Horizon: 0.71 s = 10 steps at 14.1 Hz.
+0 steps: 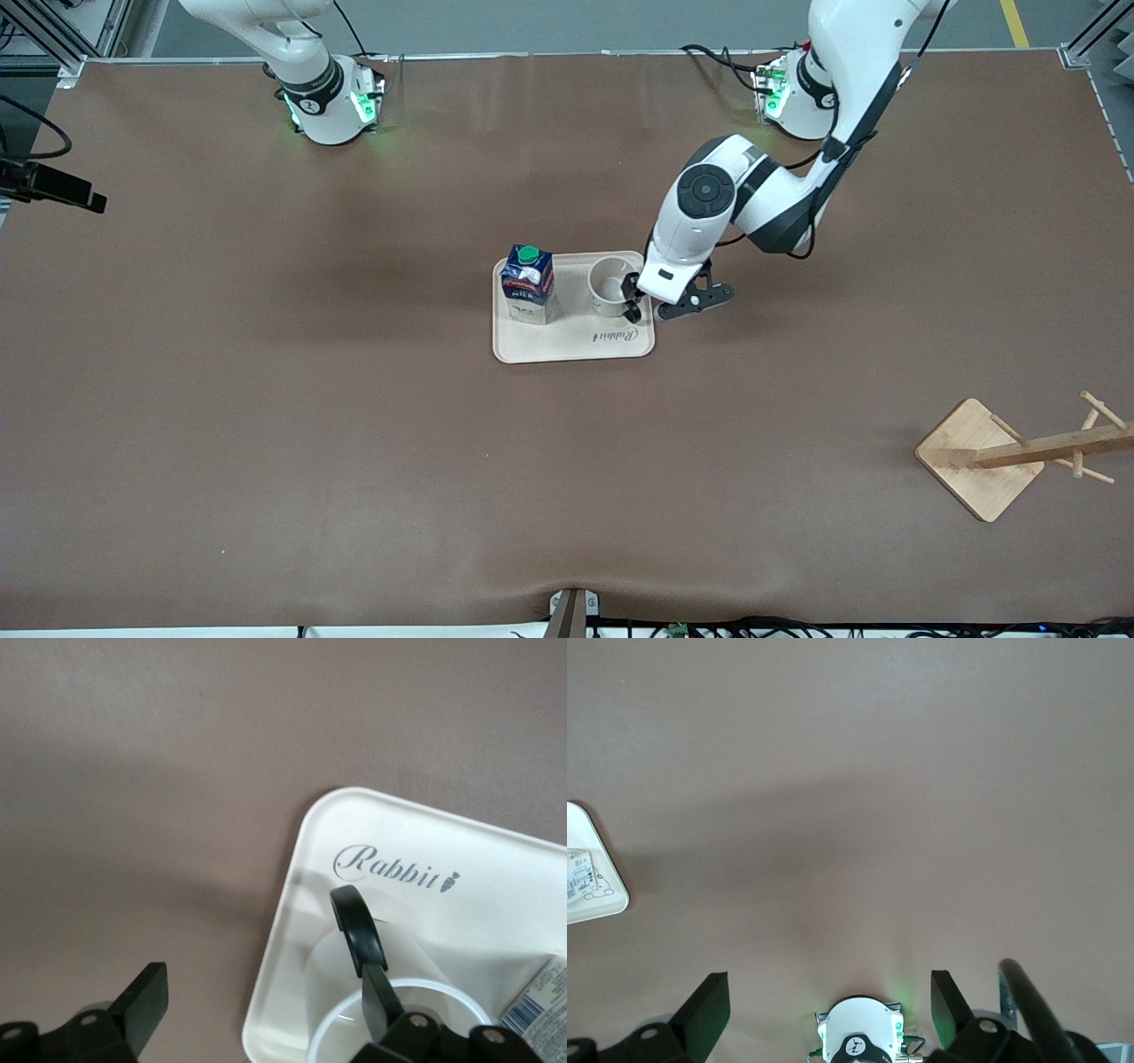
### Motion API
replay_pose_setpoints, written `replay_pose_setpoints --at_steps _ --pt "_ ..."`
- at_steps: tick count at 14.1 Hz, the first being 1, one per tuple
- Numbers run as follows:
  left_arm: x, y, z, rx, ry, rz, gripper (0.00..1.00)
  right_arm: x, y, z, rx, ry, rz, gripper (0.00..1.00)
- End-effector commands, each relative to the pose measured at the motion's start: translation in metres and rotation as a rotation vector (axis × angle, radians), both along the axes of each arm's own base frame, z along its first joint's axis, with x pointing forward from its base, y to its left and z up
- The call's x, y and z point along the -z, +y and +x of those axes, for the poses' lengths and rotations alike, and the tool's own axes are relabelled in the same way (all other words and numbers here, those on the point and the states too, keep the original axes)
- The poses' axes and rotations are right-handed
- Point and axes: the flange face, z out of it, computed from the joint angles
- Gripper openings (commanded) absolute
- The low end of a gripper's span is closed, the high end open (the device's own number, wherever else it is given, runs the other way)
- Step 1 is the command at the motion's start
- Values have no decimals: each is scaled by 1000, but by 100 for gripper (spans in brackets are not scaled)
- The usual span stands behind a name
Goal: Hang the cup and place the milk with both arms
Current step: 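Reach the left gripper to the white mug's black handle on the tray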
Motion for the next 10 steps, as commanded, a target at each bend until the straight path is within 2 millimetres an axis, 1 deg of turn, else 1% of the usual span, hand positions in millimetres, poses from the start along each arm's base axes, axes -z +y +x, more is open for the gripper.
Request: replay_pose_setpoints --at_steps 1,2,3,4,5,7,8,10 --pt "-3 -8 1 -22 -20 2 94 -1 3 5 -5 -9 10 100" --pt "-3 -10 -2 -26 -18 3 94 3 3 7 -5 -3 11 100" --pt "-1 -20 -11 -25 -15 4 92 3 2 8 -5 -4 11 100" --pt "0 -25 -16 -37 -13 6 92 5 1 9 -3 -4 7 100" --pt "0 -27 -17 -41 -11 9 92 13 2 15 -4 -3 6 100" --pt "2 -28 -21 -39 -5 14 90 16 0 20 -1 -15 2 100" --pt "4 -36 -30 -28 -1 17 88 16 -1 20 1 -14 1 100" --pt "18 -41 -36 -37 22 25 75 17 0 23 -2 -26 -8 100"
